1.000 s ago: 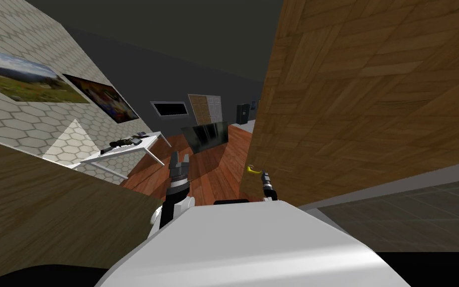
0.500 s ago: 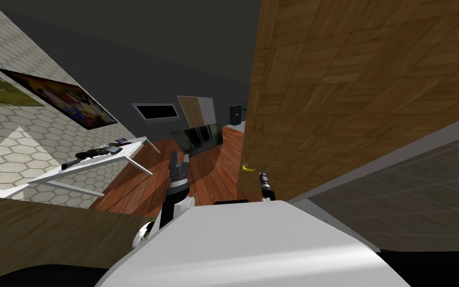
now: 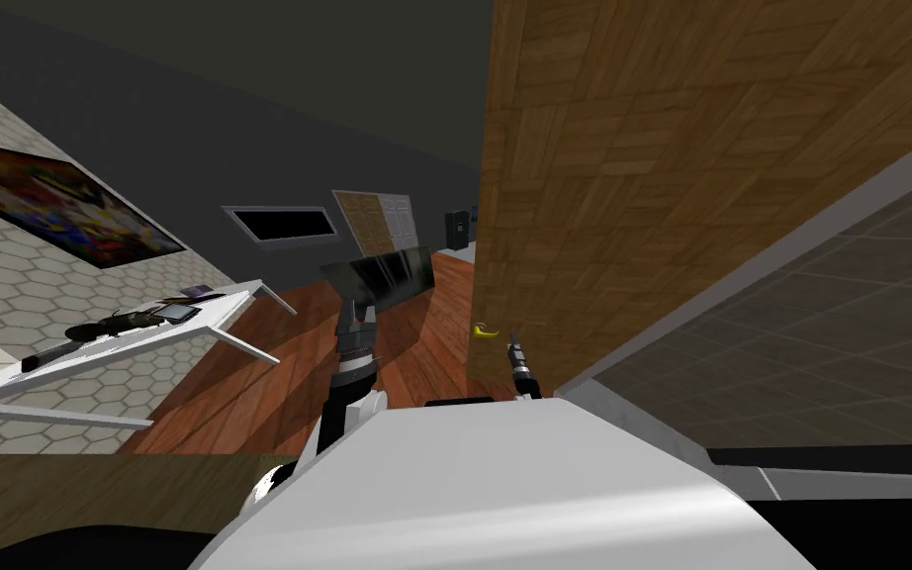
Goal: Push the door open
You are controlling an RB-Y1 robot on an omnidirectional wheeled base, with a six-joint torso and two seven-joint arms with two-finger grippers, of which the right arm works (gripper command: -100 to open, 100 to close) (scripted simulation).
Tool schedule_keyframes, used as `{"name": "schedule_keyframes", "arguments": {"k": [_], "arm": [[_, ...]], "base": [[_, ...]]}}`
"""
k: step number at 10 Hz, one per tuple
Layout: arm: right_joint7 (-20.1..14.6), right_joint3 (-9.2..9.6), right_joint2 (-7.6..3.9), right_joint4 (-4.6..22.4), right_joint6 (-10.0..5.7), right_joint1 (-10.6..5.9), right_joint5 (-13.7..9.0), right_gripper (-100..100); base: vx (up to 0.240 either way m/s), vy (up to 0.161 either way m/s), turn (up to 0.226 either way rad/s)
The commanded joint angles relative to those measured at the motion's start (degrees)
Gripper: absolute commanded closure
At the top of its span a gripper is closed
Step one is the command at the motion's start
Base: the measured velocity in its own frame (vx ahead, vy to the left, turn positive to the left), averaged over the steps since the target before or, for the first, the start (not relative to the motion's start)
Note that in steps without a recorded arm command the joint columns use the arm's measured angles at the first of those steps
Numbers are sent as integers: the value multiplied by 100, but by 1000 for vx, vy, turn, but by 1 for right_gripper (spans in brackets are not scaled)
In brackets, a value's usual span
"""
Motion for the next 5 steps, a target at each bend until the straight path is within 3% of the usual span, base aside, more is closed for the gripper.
{"name": "schedule_keyframes", "arguments": {"k": [1,5], "arm": [[84,229,15,-26,-4,33,-55,-100],[277,823,59,-51,-31,101,-204,-100]], "base": [[2,5,-207],[-4,6,-211]]}}
